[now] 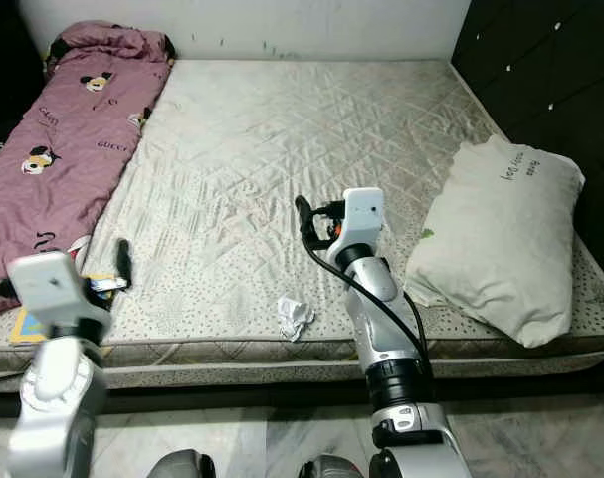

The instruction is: Clean up the room

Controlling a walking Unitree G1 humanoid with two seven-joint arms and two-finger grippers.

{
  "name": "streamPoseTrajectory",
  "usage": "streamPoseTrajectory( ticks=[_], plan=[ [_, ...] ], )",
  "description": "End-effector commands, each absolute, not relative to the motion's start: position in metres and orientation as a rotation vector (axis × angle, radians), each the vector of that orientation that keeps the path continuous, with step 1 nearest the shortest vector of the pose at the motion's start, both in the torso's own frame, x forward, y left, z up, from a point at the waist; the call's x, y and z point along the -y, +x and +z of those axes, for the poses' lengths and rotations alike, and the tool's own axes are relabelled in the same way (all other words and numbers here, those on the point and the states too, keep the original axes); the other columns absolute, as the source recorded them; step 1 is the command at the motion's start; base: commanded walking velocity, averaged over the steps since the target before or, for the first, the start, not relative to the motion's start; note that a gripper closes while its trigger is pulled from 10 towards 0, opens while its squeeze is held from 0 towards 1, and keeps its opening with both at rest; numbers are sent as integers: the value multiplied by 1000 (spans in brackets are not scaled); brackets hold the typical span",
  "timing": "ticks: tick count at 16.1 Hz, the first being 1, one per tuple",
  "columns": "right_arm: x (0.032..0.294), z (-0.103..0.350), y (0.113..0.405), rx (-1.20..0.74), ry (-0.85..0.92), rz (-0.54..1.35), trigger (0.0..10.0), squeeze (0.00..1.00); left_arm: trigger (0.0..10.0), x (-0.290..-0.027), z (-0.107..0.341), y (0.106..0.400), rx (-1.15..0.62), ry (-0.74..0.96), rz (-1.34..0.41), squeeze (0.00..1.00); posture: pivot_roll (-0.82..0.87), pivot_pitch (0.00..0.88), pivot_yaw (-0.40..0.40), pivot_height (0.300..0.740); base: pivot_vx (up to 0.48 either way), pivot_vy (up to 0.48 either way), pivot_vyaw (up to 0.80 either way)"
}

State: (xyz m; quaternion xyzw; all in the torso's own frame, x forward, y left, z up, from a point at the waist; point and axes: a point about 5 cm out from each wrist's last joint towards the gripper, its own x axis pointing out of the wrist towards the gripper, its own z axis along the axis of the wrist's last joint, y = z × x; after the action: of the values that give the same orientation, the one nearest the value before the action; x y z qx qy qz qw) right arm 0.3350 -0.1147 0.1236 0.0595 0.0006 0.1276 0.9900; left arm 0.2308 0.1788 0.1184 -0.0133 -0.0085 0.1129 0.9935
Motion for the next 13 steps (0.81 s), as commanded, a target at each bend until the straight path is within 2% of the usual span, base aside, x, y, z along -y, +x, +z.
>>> streamPoseTrajectory(
  ticks=[1,7,13],
  plan=[
    [113,122,334,-9,118,265,10000,0,10000,-179,117,229,16,-6,226,0,-4,52,-10,740,0,0,0],
    [113,117,329,-34,107,253,10000,0,10000,-181,113,230,-9,-80,222,0,-6,67,-11,740,0,0,0],
    [112,119,330,-34,113,261,10000,0,10000,-184,112,231,-22,-95,244,0,-10,73,-11,692,0,0,0]
  ],
)
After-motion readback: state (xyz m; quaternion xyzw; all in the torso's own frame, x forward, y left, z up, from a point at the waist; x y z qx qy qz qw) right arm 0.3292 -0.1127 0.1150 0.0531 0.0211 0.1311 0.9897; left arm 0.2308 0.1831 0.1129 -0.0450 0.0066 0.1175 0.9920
